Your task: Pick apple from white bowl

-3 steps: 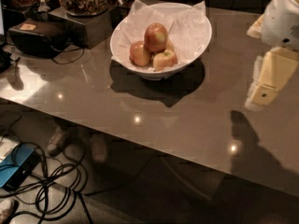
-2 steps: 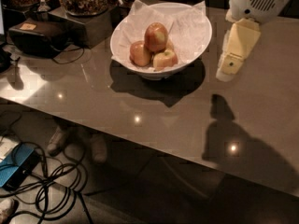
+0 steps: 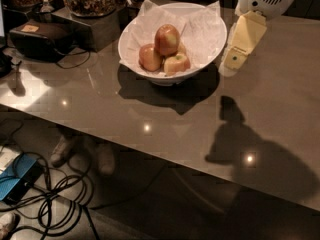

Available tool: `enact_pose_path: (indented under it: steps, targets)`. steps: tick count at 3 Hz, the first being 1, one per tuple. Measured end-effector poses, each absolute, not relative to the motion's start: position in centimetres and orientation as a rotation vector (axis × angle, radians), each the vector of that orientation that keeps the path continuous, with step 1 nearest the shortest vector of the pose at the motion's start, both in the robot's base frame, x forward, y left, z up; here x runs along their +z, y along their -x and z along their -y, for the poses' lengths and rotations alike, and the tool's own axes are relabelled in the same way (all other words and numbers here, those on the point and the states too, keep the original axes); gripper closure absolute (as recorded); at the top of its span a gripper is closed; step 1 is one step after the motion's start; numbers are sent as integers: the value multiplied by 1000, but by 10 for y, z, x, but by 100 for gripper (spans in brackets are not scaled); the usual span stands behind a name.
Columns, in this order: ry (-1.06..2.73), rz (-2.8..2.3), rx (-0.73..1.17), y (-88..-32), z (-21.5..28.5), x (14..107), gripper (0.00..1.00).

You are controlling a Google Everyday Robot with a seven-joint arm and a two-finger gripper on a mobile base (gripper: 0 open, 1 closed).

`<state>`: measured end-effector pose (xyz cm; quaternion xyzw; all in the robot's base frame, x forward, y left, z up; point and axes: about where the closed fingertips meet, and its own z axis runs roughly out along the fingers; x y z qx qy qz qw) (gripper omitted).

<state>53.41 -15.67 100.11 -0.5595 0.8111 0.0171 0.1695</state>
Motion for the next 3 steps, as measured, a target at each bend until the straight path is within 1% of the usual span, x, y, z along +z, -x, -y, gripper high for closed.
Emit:
enact_pose_path:
  steps: [2, 3]
  targets:
    - [1510, -2316, 105, -578, 118, 1018, 0]
    - [1525, -2281, 77, -605, 85, 1030, 0]
